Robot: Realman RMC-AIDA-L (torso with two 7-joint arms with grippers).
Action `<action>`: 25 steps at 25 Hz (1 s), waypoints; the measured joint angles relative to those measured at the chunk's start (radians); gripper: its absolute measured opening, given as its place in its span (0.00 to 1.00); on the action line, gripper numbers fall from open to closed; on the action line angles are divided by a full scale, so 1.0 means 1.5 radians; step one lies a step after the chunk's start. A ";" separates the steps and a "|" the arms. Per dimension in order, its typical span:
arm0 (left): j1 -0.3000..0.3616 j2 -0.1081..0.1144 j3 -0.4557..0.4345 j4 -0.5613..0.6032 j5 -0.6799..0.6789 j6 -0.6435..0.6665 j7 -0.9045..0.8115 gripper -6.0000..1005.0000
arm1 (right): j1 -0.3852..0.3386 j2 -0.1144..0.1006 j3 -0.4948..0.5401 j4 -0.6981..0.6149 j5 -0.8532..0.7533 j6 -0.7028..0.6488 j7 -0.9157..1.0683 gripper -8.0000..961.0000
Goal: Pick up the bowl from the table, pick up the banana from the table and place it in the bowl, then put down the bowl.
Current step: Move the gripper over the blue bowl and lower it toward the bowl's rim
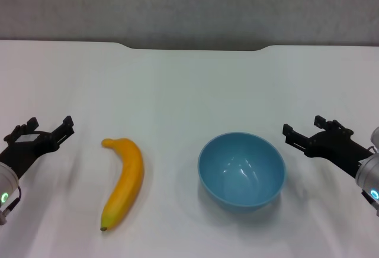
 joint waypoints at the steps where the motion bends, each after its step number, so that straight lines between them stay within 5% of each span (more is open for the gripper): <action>1: 0.000 0.000 0.000 0.000 0.000 0.001 0.000 0.83 | 0.000 0.000 0.000 0.000 0.000 0.000 -0.002 0.94; 9: 0.002 0.000 0.001 -0.001 0.004 -0.005 -0.011 0.90 | -0.005 -0.001 -0.011 -0.011 -0.001 0.006 -0.001 0.94; 18: 0.012 0.002 0.002 -0.007 0.005 -0.016 -0.013 0.90 | -0.057 -0.012 -0.040 -0.141 -0.017 -0.010 0.036 0.93; 25: 0.017 0.005 0.016 -0.007 0.007 -0.011 -0.014 0.90 | -0.059 -0.020 -0.022 -0.303 -0.375 -0.172 0.409 0.93</action>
